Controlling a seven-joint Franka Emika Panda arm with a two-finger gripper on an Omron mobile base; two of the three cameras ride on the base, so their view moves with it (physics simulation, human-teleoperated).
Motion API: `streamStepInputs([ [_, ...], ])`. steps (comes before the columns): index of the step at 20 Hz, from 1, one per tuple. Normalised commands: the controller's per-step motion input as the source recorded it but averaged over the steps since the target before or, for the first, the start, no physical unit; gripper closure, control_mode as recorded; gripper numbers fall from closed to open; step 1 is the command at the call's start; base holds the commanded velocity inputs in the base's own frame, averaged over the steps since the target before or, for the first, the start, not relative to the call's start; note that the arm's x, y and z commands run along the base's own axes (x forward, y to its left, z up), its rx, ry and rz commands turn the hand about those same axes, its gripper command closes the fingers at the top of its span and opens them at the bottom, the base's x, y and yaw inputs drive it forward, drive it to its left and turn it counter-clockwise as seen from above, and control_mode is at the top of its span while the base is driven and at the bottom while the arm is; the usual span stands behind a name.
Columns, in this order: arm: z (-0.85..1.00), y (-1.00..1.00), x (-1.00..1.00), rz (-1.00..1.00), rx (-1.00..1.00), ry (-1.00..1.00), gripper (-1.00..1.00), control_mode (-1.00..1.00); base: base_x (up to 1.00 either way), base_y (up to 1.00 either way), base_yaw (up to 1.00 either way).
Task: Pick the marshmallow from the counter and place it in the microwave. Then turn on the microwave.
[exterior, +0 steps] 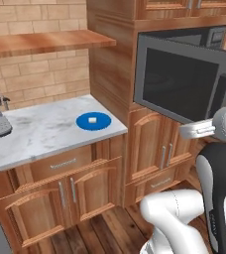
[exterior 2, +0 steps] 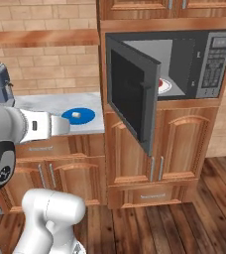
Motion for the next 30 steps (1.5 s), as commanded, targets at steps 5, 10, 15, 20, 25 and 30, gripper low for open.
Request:
streamStepInputs([
  [5, 0.0, 0.0, 0.0, 0.0, 0.0, 0.0, -1.0, 1.0, 0.27, 0.38, 0.0],
  [10, 0.0, 0.0, 0.0, 0.0, 0.0, 0.0, -1.0, 1.0, 0.38, 0.37, 0.0],
  [15, 0.0, 0.0, 0.0, 0.0, 0.0, 0.0, -1.0, 1.0, 0.36, 0.41, 0.0],
  [20, 0.0, 0.0, 0.0, 0.0, 0.0, 0.0, -1.0, 1.0, 0.3, 0.44, 0.0],
  [25, 0.0, 0.0, 0.0, 0.0, 0.0, 0.0, -1.0, 1.0, 0.24, 0.46, 0.0],
  [30, 0.0, 0.0, 0.0, 0.0, 0.0, 0.0, -1.0, 1.0, 0.23, 0.43, 0.0],
])
